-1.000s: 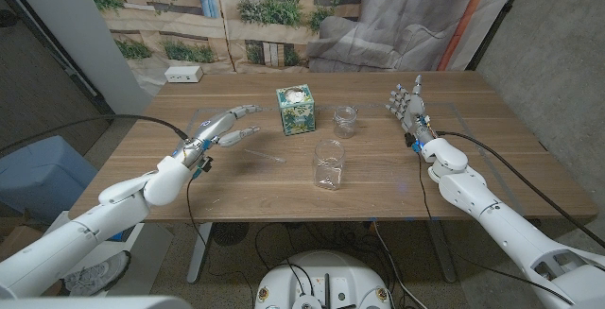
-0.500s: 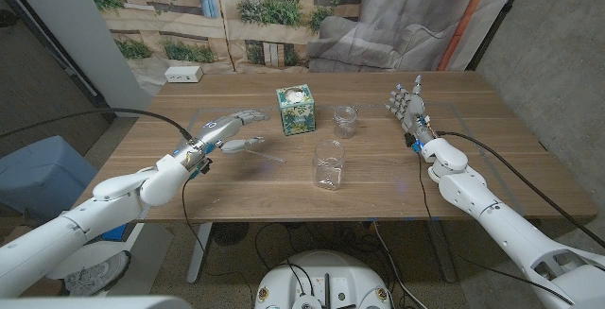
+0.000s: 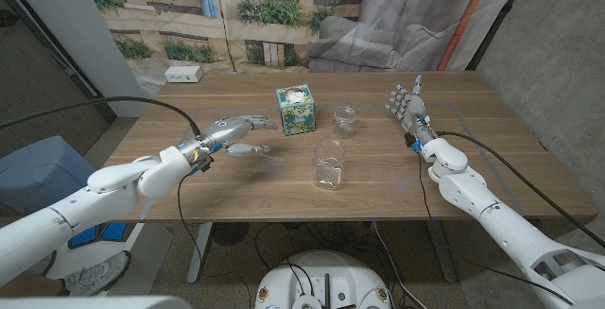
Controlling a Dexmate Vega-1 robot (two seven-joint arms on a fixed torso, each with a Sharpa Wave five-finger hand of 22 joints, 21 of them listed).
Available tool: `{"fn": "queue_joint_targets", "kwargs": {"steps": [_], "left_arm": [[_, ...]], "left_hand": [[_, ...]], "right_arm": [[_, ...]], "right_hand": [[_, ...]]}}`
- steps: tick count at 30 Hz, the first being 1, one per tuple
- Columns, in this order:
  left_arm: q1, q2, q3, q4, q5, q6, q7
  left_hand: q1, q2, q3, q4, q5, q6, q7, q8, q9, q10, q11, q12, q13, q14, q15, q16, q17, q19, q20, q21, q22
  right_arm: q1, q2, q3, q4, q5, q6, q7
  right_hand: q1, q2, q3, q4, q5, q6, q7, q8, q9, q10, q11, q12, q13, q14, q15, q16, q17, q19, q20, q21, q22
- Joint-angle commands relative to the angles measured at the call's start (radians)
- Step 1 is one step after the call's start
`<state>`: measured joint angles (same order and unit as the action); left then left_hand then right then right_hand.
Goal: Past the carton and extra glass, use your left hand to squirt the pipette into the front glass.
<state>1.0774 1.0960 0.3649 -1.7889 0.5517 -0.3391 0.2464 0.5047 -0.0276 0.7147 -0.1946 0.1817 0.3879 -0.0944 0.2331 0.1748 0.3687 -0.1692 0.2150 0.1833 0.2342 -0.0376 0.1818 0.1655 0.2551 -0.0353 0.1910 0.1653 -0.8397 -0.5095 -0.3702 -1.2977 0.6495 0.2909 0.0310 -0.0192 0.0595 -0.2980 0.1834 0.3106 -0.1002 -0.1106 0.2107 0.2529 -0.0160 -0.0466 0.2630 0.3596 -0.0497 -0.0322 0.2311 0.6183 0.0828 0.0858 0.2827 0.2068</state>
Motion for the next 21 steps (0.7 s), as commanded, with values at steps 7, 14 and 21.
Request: {"fn": "queue_joint_targets", "kwargs": {"steps": [7,14,21], "left_arm": [[0.060,0.043,-0.024,-0.212,0.091,0.277,-0.134],[0.038,0.045,0.001,-0.269,0.134,0.356,-0.222],[-0.005,0.046,0.032,-0.267,0.147,0.314,-0.255]], "left_hand": [[0.049,-0.006,-0.003,-0.002,0.014,0.009,0.004,0.000,0.004,0.025,0.000,0.000,0.003,0.022,-0.080,0.002,0.001,0.008,0.021,-0.001,0.005],[0.092,-0.025,-0.009,-0.001,0.016,0.023,0.002,0.000,0.005,0.053,-0.005,0.003,0.003,0.046,-0.071,0.006,0.002,0.020,0.035,0.002,0.006],[0.116,-0.040,-0.018,0.001,0.013,0.022,0.001,-0.005,0.005,0.052,-0.012,-0.002,0.003,0.055,-0.067,0.006,0.003,0.021,0.055,0.002,0.006]], "right_arm": [[0.000,0.000,0.000,-0.001,0.000,0.001,0.000],[0.000,0.000,0.000,0.000,0.000,0.001,0.000],[0.000,0.001,0.000,0.001,0.000,0.002,0.000]], "right_hand": [[0.000,0.058,-0.008,-0.001,0.005,0.001,-0.009,0.007,0.002,-0.002,-0.004,0.004,0.005,-0.008,-0.083,0.006,0.004,0.006,0.001,0.005,0.005],[0.000,0.059,-0.008,-0.001,0.005,0.000,-0.009,0.006,0.002,-0.003,-0.005,0.003,0.005,-0.009,-0.083,0.006,0.004,0.005,0.001,0.005,0.005],[0.000,0.059,-0.007,-0.001,0.005,0.001,-0.009,0.007,0.002,-0.002,0.000,0.004,0.005,-0.009,-0.083,0.006,0.004,0.006,0.002,0.005,0.005]]}}
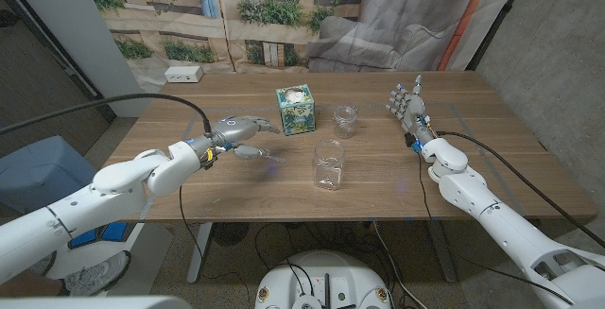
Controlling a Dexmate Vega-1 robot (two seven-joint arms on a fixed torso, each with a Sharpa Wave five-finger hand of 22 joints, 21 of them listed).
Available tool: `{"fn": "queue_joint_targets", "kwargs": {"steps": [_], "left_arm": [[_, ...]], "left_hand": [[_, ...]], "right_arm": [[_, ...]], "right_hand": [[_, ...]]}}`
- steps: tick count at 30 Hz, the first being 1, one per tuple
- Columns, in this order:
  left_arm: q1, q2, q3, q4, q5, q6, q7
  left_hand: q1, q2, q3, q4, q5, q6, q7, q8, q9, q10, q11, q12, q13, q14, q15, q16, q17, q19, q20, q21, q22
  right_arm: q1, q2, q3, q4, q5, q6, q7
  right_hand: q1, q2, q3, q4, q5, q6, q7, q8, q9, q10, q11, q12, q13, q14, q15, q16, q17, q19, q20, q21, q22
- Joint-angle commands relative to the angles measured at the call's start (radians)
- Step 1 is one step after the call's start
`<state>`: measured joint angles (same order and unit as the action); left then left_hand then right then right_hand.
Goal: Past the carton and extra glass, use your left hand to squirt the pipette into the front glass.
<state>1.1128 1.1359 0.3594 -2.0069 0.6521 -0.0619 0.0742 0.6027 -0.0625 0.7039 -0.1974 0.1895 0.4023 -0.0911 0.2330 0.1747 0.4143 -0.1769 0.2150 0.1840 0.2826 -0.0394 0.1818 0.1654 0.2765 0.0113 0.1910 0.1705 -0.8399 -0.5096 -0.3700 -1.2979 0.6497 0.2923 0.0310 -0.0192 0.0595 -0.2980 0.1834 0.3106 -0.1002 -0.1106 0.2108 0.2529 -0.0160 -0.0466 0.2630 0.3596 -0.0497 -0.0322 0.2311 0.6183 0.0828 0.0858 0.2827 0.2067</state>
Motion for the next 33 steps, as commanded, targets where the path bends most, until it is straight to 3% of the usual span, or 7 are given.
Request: {"fn": "queue_joint_targets", "kwargs": {"steps": [1,6,21,25,33], "left_arm": [[-0.043,0.005,0.042,-0.054,0.061,0.044,-0.088],[-0.055,-0.003,0.057,-0.076,0.099,0.085,-0.130],[-0.091,-0.037,0.103,-0.106,0.201,0.190,-0.241],[-0.119,-0.053,0.128,-0.106,0.216,0.217,-0.317],[-0.150,-0.073,0.161,-0.095,0.245,0.250,-0.384]], "left_hand": [[0.020,-0.006,-0.008,0.003,0.005,0.007,-0.002,-0.005,0.005,0.006,-0.004,-0.002,0.003,0.006,-0.064,0.005,0.003,-0.001,0.009,0.002,0.001],[0.043,-0.022,-0.015,0.003,0.003,0.007,-0.013,-0.008,0.004,0.012,-0.012,-0.004,0.003,-0.001,-0.064,0.001,0.004,-0.001,0.017,0.001,0.001],[0.092,-0.030,-0.024,0.007,0.003,0.000,0.002,-0.016,0.004,0.014,0.001,-0.010,0.003,-0.019,-0.050,-0.003,0.005,-0.006,0.035,0.000,0.003],[0.109,-0.025,-0.025,0.009,0.004,-0.004,0.010,-0.020,0.005,0.009,0.011,-0.013,0.003,-0.023,-0.043,-0.003,0.005,-0.009,0.034,-0.001,0.004],[0.138,-0.014,-0.034,0.015,0.005,-0.015,0.016,-0.029,0.006,0.019,0.017,-0.009,0.003,-0.034,-0.028,-0.002,0.006,-0.047,0.065,-0.007,0.006]], "right_arm": [[0.000,0.001,0.000,0.001,0.000,0.000,0.000],[0.001,0.001,0.000,0.001,0.000,0.000,0.000],[0.000,0.000,0.000,-0.001,0.000,-0.001,0.000],[0.000,0.000,0.000,-0.001,0.000,-0.001,-0.001],[0.000,0.000,0.000,-0.001,0.000,-0.001,-0.001]], "right_hand": [[0.000,0.059,-0.007,-0.001,0.005,0.001,-0.009,0.007,0.002,-0.002,-0.001,0.004,0.005,-0.009,-0.083,0.006,0.004,0.005,0.001,0.005,0.005],[0.000,0.058,-0.008,-0.001,0.005,0.002,-0.010,0.007,0.002,-0.003,-0.003,0.003,0.006,-0.008,-0.083,0.006,0.004,0.006,0.001,0.005,0.005],[0.000,0.058,-0.008,-0.001,0.005,0.001,-0.009,0.007,0.002,-0.005,-0.005,0.002,0.005,-0.008,-0.083,0.006,0.004,0.006,0.001,0.005,0.005],[0.000,0.058,-0.008,-0.001,0.005,0.002,-0.009,0.007,0.002,-0.004,-0.004,0.003,0.005,-0.008,-0.083,0.006,0.004,0.006,0.000,0.005,0.005],[0.000,0.059,-0.007,-0.001,0.005,0.001,-0.010,0.007,0.002,-0.003,-0.002,0.003,0.005,-0.008,-0.083,0.006,0.004,0.006,0.001,0.005,0.005]]}}
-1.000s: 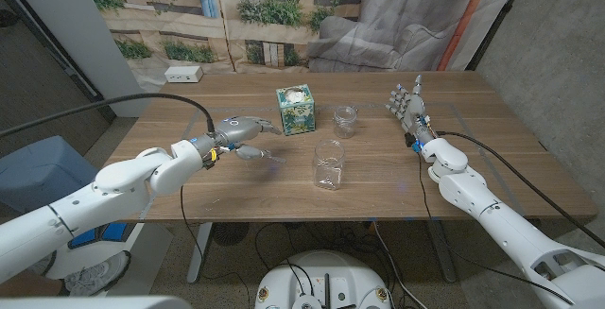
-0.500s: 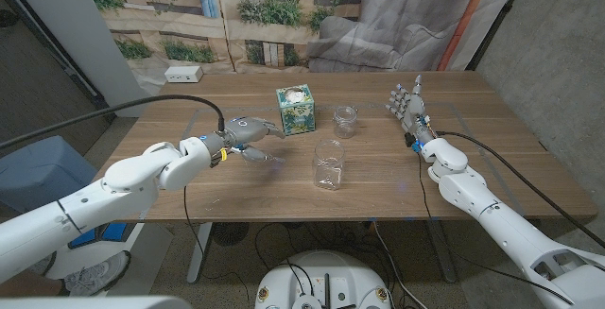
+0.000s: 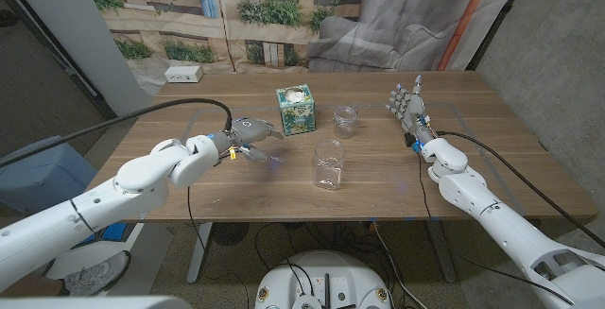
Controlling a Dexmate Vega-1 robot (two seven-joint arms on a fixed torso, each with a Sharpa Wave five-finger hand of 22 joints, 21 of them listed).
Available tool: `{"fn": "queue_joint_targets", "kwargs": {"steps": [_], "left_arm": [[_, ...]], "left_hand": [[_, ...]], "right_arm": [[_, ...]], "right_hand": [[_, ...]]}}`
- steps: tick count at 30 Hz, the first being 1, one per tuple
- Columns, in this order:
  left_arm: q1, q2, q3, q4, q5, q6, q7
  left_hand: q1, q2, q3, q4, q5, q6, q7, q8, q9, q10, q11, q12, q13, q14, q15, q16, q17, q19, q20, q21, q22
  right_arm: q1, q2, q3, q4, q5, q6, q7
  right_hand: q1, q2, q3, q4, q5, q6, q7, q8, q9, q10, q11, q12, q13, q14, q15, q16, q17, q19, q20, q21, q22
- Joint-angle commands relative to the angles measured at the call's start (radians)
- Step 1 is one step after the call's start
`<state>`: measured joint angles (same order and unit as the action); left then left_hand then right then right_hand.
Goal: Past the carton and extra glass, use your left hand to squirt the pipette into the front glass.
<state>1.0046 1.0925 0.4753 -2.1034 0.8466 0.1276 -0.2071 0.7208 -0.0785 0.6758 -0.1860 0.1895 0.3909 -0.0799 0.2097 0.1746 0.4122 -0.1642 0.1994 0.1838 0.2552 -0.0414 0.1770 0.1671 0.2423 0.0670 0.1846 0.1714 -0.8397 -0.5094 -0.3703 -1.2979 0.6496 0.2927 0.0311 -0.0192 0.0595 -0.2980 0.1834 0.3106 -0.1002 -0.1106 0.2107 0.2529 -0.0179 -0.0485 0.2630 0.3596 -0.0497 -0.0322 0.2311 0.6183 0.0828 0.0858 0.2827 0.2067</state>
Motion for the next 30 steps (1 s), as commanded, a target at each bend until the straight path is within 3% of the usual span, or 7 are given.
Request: {"fn": "queue_joint_targets", "kwargs": {"steps": [1,6,10,16,22,30], "left_arm": [[-0.045,-0.030,0.049,0.000,0.056,0.060,-0.107],[-0.056,-0.043,0.059,-0.004,0.067,0.073,-0.122],[-0.066,-0.049,0.066,-0.007,0.073,0.070,-0.128],[-0.072,-0.056,0.074,-0.011,0.076,0.062,-0.133],[-0.076,-0.065,0.084,-0.010,0.083,0.062,-0.141],[-0.071,-0.075,0.097,-0.017,0.114,0.060,-0.130]], "left_hand": [[0.022,0.004,-0.008,0.004,0.005,-0.003,0.004,-0.005,0.006,0.032,0.006,0.011,0.004,-0.006,-0.026,0.004,0.005,-0.015,0.011,0.000,0.005],[0.037,0.009,-0.016,0.005,0.005,0.023,0.003,0.002,0.007,0.063,0.001,0.020,0.004,-0.005,-0.024,0.007,0.005,-0.013,0.024,0.005,0.005],[0.050,0.014,-0.024,0.005,0.005,0.047,0.003,0.006,0.007,0.084,0.014,0.023,0.003,0.003,-0.022,0.010,0.005,-0.012,0.029,0.008,0.005],[0.070,0.019,-0.033,0.004,0.006,0.074,0.000,0.009,0.006,0.120,-0.009,0.028,0.002,0.023,-0.035,0.016,0.004,0.000,0.025,0.013,0.005],[0.087,0.019,-0.040,0.002,0.006,0.088,-0.028,0.008,0.005,0.154,-0.018,0.032,0.000,0.034,-0.036,0.018,0.004,0.014,0.024,0.017,0.005],[0.115,0.019,-0.055,0.003,0.006,0.160,-0.039,0.024,0.005,0.166,-0.021,0.020,-0.001,0.054,-0.040,0.019,0.004,0.033,0.026,0.021,0.005]], "right_arm": [[0.000,0.000,0.000,-0.001,0.000,-0.002,-0.001],[0.000,0.000,0.000,0.000,0.000,-0.001,0.000],[0.000,0.000,0.000,0.000,0.000,-0.001,-0.001],[0.000,0.000,0.000,0.001,0.000,-0.001,0.000],[0.000,0.000,0.000,0.000,0.000,-0.001,0.000],[0.000,0.000,0.000,0.000,0.000,-0.001,0.000]], "right_hand": [[0.000,0.059,-0.007,-0.001,0.005,0.001,-0.010,0.007,0.002,-0.002,-0.001,0.003,0.005,-0.008,-0.083,0.006,0.004,0.006,0.001,0.005,0.005],[0.000,0.059,-0.008,-0.001,0.005,0.002,-0.009,0.007,0.002,-0.001,0.000,0.004,0.005,-0.008,-0.083,0.006,0.004,0.006,0.001,0.005,0.005],[0.000,0.059,-0.008,-0.001,0.005,0.001,-0.009,0.007,0.002,0.001,0.000,0.004,0.005,-0.008,-0.084,0.006,0.004,0.006,0.001,0.005,0.005],[0.000,0.059,-0.008,-0.001,0.005,0.002,-0.009,0.007,0.002,-0.001,0.001,0.004,0.006,-0.008,-0.082,0.005,0.004,0.006,0.001,0.005,0.005],[0.000,0.058,-0.008,-0.001,0.005,0.002,-0.008,0.007,0.002,-0.003,-0.001,0.003,0.006,-0.008,-0.083,0.006,0.004,0.006,0.000,0.005,0.005],[0.000,0.058,-0.008,-0.001,0.005,0.001,-0.008,0.007,0.002,-0.004,-0.001,0.003,0.005,-0.008,-0.083,0.006,0.004,0.006,0.001,0.005,0.005]]}}
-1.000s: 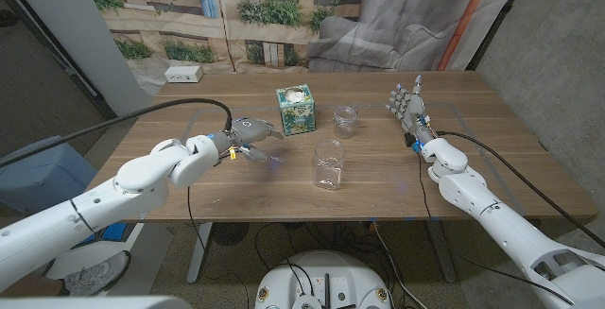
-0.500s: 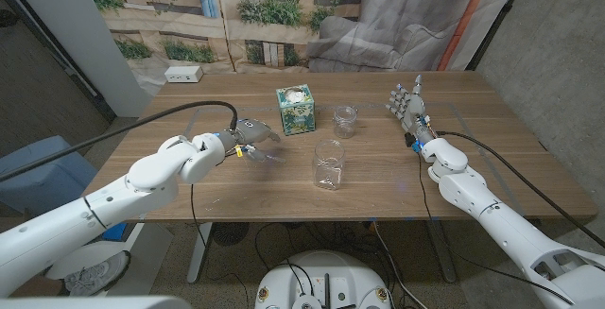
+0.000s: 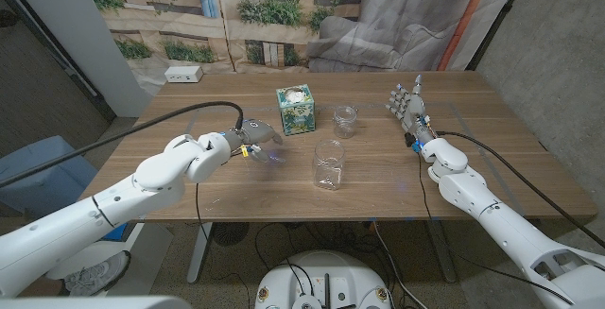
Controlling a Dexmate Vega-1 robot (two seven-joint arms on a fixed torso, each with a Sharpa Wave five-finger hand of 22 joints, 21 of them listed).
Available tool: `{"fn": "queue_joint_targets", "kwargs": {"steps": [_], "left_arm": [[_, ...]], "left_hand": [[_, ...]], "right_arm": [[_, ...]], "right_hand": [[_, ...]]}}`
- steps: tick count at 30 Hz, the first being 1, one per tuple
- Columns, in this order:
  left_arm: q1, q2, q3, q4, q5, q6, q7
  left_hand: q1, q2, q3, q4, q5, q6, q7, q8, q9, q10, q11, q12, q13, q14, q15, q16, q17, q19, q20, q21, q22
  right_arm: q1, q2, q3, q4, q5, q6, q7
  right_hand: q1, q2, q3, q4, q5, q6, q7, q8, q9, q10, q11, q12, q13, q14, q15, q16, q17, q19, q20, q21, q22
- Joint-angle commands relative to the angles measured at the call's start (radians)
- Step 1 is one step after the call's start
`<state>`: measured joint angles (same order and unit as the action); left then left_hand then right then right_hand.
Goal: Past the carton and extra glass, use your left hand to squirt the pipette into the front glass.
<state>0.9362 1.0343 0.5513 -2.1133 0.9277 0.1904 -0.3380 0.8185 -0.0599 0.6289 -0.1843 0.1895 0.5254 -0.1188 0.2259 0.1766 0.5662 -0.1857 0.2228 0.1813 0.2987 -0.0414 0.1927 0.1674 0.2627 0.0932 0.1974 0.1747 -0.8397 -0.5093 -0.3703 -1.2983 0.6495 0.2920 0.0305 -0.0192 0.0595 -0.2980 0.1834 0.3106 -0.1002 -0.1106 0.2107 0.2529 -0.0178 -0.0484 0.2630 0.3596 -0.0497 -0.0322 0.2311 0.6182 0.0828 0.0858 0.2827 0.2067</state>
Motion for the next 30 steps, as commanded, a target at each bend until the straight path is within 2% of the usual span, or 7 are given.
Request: {"fn": "queue_joint_targets", "kwargs": {"steps": [1,5,12,30], "left_arm": [[0.000,-0.019,0.022,-0.007,0.039,0.000,0.007],[0.011,-0.021,0.022,0.000,0.050,-0.006,0.047],[0.048,-0.023,0.018,0.002,0.077,-0.001,0.128],[0.028,-0.056,0.049,0.054,0.130,0.001,0.137]], "left_hand": [[0.019,0.001,-0.009,0.001,0.006,0.029,0.001,0.009,0.003,0.013,-0.001,-0.004,0.001,0.012,-0.040,0.004,0.003,0.013,-0.002,0.008,0.002],[0.024,0.001,-0.012,0.001,0.006,0.031,0.003,0.006,0.003,0.017,-0.006,-0.005,0.001,0.015,-0.043,0.004,0.003,0.017,-0.002,0.008,0.002],[0.060,-0.003,-0.029,-0.001,0.007,0.077,0.002,0.008,0.003,0.065,-0.024,-0.005,0.000,0.056,-0.070,0.009,0.003,0.049,-0.019,0.015,0.002],[0.090,-0.005,-0.048,0.002,0.007,0.099,-0.006,0.001,0.002,0.082,-0.030,-0.015,-0.001,0.084,-0.080,0.009,0.003,0.069,-0.023,0.015,0.002]], "right_arm": [[0.000,0.000,0.000,0.000,0.000,0.000,0.000],[0.000,0.000,0.000,0.000,0.000,0.000,0.001],[0.000,0.000,0.000,0.000,0.000,-0.001,0.000],[0.000,0.000,0.000,0.000,0.000,0.000,0.000]], "right_hand": [[0.000,0.058,-0.008,-0.001,0.005,0.002,-0.008,0.007,0.002,-0.002,-0.001,0.003,0.005,-0.008,-0.083,0.006,0.004,0.006,0.001,0.005,0.005],[0.000,0.058,-0.008,-0.001,0.005,0.002,-0.007,0.007,0.002,0.001,-0.001,0.005,0.005,-0.007,-0.082,0.006,0.004,0.006,0.001,0.005,0.005],[0.000,0.059,-0.008,-0.001,0.005,0.001,-0.010,0.006,0.002,0.000,0.000,0.004,0.005,-0.007,-0.083,0.006,0.004,0.006,0.001,0.005,0.005],[0.000,0.058,-0.008,-0.001,0.005,0.002,-0.008,0.007,0.002,-0.002,0.001,0.003,0.005,-0.008,-0.084,0.006,0.004,0.006,0.001,0.005,0.005]]}}
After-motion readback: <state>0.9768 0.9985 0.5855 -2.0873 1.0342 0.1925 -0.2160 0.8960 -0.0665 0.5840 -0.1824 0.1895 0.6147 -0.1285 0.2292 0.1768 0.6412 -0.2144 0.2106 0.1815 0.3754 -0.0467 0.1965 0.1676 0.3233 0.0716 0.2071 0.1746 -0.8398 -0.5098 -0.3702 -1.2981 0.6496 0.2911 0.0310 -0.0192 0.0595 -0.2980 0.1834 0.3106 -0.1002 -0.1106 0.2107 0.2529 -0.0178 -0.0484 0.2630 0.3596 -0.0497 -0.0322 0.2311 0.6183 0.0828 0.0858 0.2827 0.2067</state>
